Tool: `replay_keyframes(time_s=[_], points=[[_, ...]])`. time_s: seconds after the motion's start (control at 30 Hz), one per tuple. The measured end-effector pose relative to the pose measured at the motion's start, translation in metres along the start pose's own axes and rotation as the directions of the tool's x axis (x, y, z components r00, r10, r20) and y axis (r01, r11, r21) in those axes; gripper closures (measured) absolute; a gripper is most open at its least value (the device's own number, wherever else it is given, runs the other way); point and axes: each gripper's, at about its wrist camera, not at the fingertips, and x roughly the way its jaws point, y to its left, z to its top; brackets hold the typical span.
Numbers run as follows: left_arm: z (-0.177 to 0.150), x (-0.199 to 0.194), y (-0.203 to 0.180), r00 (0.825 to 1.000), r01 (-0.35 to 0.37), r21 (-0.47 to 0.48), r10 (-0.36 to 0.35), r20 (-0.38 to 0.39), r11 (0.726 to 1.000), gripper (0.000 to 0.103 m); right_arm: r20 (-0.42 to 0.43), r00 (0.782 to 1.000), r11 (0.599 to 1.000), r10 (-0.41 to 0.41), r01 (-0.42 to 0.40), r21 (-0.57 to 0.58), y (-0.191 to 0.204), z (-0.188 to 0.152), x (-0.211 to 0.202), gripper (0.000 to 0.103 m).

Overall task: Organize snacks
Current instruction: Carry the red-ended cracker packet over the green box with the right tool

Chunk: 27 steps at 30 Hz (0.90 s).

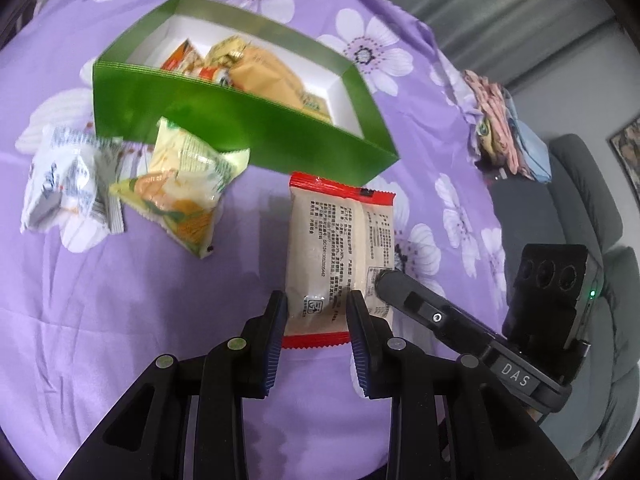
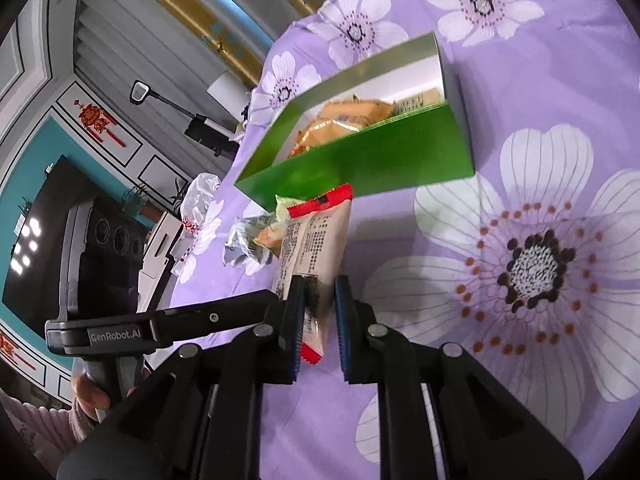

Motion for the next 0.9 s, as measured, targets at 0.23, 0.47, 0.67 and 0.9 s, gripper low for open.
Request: replay_keyframes(time_s=[0.23,0.47,0.67,0.9], points=[[0.012,-0.017,-0.013,0.998,-0.015,0.048,0.012,0.062,0.999,0.072,0.045,0.999,0.999,0.013,-0.011,-0.039,0.012,0.016,-0.009,0.088],[0.032,-0.025,-0.02,0.994,-0.027,0.085,0.018,0.11,0.996,0.072,0.077,0.997,0.997,0.019,-0.013,-0.073,0.02,0.035,-0.011,0.088],[0.054,-0.031,-0.022,0.989,-0.036,0.111,0.019,0.149,0.993,0.072,0.105,0.994,0.994,0.024,-0.013,-0.105,0.025,0.059,-0.007,0.088],[0.084,-0.026,-0.02,0.985,-0.045,0.122,0.024,0.173,0.991,0.072,0.123,0.992,0.992,0.018,-0.002,-0.127,0.023,0.086,0.004,0.088]])
